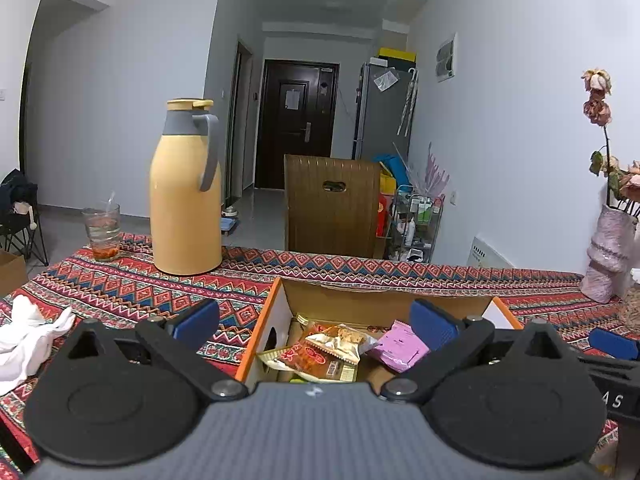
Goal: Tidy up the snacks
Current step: 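Move both open tools back toward the snack pile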
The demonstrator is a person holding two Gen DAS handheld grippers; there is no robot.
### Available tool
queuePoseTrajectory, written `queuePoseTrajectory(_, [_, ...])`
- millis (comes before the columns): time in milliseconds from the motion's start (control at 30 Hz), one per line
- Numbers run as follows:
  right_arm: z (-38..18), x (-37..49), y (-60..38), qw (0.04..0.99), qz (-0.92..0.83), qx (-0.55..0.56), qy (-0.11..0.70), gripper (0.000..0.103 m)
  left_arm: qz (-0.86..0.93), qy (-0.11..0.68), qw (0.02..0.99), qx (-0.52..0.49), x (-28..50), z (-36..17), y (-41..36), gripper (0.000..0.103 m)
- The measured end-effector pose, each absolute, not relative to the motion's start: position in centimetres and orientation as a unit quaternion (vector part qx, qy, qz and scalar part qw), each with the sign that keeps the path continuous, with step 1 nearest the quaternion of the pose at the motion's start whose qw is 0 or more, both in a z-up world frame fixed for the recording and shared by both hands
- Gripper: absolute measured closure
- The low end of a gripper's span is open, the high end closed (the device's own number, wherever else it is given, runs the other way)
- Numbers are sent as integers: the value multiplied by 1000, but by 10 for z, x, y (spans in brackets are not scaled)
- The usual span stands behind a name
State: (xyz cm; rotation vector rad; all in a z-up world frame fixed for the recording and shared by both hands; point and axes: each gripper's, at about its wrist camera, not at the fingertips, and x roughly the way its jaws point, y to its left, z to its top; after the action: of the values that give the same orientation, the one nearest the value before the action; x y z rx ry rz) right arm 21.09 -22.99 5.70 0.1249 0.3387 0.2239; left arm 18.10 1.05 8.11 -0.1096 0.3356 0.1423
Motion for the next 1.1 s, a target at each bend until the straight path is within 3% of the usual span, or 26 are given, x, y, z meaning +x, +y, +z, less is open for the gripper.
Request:
queuePoseTrajectory(400, [63, 151, -234, 978, 131, 54, 154, 0, 61, 165, 983, -45, 121, 81, 26, 0])
queuePoseTrajectory(1100, [5, 81, -241, 958, 142, 33, 249, 0, 58, 230, 971, -13, 49, 0, 60, 0])
